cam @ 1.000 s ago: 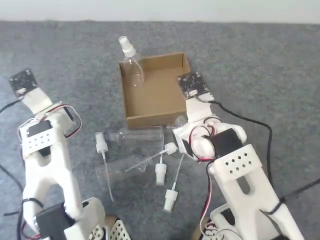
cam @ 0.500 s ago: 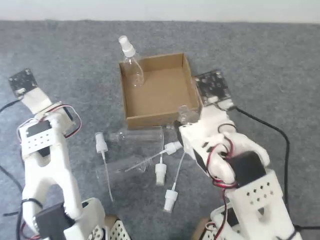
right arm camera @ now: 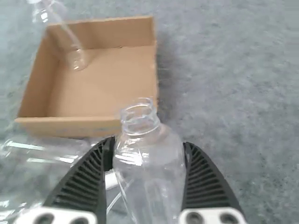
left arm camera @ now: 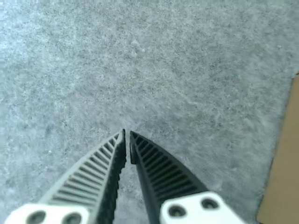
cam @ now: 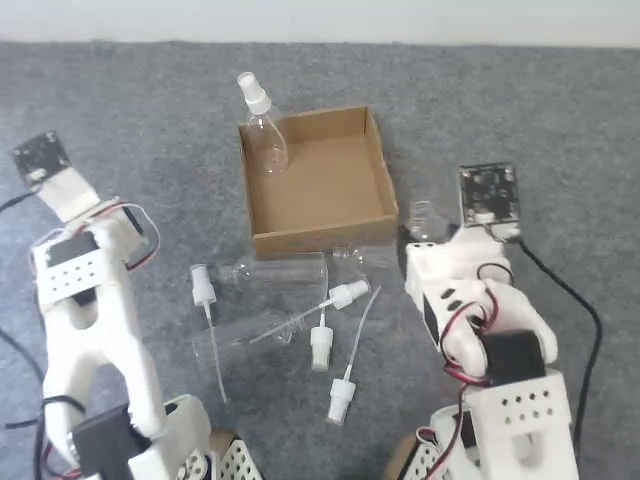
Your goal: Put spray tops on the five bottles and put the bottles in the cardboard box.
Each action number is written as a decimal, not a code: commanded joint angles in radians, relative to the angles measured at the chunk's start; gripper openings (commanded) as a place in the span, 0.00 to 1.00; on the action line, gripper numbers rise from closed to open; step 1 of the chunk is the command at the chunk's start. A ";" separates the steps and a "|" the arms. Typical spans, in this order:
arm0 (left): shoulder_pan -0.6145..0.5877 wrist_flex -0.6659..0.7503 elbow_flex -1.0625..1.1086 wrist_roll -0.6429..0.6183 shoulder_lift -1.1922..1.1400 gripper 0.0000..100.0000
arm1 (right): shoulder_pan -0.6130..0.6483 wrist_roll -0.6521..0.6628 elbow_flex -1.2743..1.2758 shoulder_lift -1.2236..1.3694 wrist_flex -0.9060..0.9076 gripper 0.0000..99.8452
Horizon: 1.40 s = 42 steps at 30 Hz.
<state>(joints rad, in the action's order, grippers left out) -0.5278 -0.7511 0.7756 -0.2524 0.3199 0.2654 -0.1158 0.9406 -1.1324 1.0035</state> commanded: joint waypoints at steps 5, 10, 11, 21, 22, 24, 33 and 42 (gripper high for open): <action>0.023 -0.101 -0.180 -0.043 0.063 0.01 | -0.097 -0.029 0.132 -0.179 -0.130 0.03; 0.074 -0.203 -0.277 -0.041 0.063 0.01 | -0.151 -0.097 0.189 -0.255 -0.179 0.03; 0.075 -0.219 -0.297 -0.041 0.063 0.01 | -0.157 -0.098 0.198 -0.266 -0.182 0.03; 0.077 -0.364 -0.464 -0.038 0.086 0.01 | -0.162 -0.100 0.249 -0.360 -0.182 0.03; 0.077 -0.370 -0.466 -0.038 0.107 0.01 | -0.162 -0.100 0.253 -0.369 -0.182 0.03; 0.077 -0.371 -0.460 -0.028 0.173 0.01 | -0.162 -0.100 0.259 -0.389 -0.182 0.03; 0.276 -0.371 -0.348 0.126 0.436 0.01 | -0.252 -0.100 0.305 -0.524 -0.182 0.03; 0.554 -0.488 -0.309 0.368 0.436 0.01 | -0.358 -0.100 0.368 -0.687 -0.183 0.03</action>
<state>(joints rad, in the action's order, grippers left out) -0.0767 -1.1745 0.4749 0.0222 0.7188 -0.0368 -0.2033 1.3180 -1.7860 0.8485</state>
